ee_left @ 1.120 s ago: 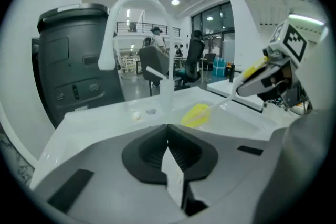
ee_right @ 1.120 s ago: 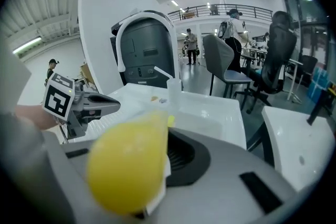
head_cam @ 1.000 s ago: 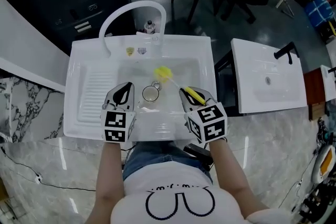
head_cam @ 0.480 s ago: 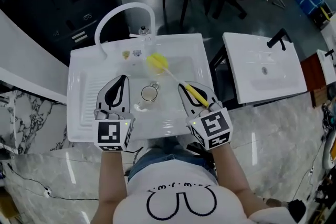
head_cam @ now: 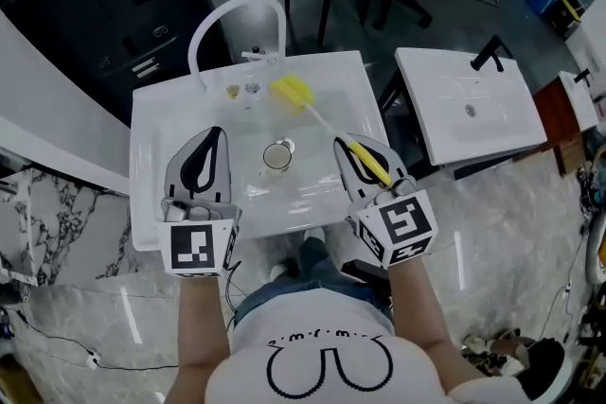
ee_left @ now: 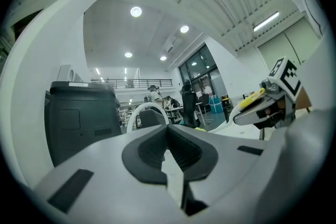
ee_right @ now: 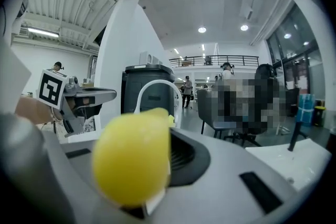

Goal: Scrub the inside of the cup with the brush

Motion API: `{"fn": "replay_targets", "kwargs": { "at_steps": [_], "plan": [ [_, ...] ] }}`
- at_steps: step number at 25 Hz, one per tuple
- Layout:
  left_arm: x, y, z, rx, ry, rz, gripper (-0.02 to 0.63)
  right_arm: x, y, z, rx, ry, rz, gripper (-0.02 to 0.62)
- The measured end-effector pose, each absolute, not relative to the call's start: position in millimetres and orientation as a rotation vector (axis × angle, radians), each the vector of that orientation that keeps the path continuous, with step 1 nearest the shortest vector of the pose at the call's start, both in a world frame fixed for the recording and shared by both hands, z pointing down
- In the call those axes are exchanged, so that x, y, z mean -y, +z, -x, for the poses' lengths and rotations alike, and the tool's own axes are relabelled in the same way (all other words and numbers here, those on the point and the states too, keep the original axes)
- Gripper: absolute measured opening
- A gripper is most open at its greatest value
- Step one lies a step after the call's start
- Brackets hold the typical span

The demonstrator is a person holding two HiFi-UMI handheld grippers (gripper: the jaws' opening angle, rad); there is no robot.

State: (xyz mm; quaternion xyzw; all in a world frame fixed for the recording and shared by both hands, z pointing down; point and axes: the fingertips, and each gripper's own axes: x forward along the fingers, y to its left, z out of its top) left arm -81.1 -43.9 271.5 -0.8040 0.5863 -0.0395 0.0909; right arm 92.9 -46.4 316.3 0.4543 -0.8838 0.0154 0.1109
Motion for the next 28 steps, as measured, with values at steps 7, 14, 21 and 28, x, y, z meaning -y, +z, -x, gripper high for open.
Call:
{"fn": "replay_targets", "kwargs": {
  "at_steps": [7,14,21,28],
  "plan": [
    [35,262,84,-1.725,-0.095,2.38,0.015,33,305,-97,2.581,0.036,-1.395,0.037],
    [33,258,83,-1.714,-0.102,2.361,0.015,35,296,-98,2.589,-0.018,-1.399,0.037],
    [34,252,82,-1.725,-0.096,2.339,0.015,39,289,-100,2.612,-0.05,-1.383,0.037],
    [34,248,82,-1.731,-0.092,2.327,0.015,41,289,-95,2.622,-0.055,-1.353,0.037]
  ]
}}
